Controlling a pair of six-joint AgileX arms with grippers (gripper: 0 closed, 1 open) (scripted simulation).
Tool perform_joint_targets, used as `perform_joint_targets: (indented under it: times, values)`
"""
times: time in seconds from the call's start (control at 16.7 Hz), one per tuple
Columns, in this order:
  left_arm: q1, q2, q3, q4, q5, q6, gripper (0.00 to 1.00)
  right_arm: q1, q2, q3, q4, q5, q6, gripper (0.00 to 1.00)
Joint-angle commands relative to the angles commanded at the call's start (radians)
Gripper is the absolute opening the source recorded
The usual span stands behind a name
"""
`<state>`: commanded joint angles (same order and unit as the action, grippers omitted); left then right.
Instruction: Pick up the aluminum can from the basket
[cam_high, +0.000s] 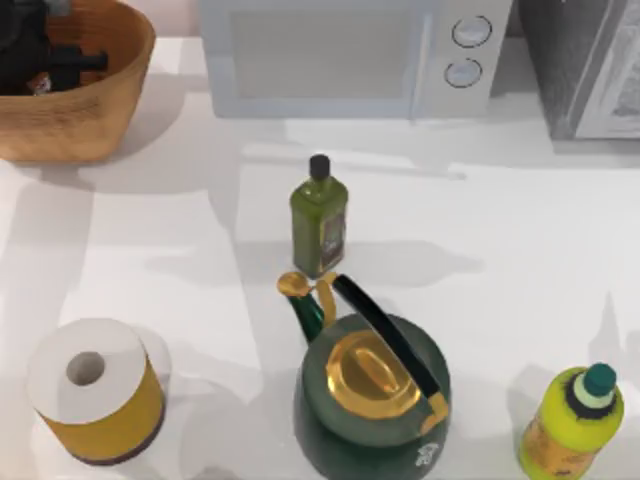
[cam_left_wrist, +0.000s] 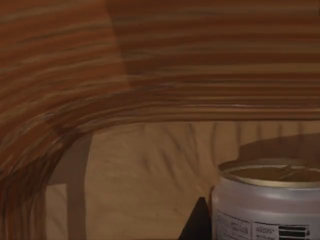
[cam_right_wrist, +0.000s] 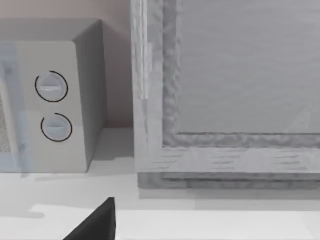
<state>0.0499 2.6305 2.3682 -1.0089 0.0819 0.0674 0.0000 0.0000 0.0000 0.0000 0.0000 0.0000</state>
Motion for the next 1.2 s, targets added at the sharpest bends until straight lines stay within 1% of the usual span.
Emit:
perform_joint_targets:
  times: [0.06, 0.12, 0.54, 0.66, 0.78, 0.96, 1.2]
  values:
    - [0.0, 0.0, 0.0, 0.0, 0.0, 0.0, 0.02, 0.0, 0.0, 0.0, 0.0, 0.0, 0.0, 1.0]
    - [0.0, 0.0, 0.0, 0.0, 0.0, 0.0, 0.0, 0.0, 0.0, 0.0, 0.0, 0.0, 0.0, 1.0]
    - [0.0, 0.0, 0.0, 0.0, 0.0, 0.0, 0.0, 0.0, 0.0, 0.0, 0.0, 0.0, 0.0, 1.0]
    - [0.002, -0.028, 0.013, -0.001, -0.004, 0.005, 0.0, 0.0, 0.0, 0.0, 0.0, 0.0, 0.0, 1.0]
    - [0.001, -0.057, -0.016, 0.011, 0.0, -0.002, 0.0, 0.0, 0.0, 0.0, 0.0, 0.0, 0.0, 1.0]
    - [-0.006, -0.175, -0.133, 0.063, 0.016, -0.022, 0.0, 0.0, 0.0, 0.0, 0.0, 0.0, 0.0, 1.0]
    - [-0.036, -0.469, -0.418, 0.184, 0.05, -0.048, 0.0, 0.0, 0.0, 0.0, 0.0, 0.0, 0.0, 1.0]
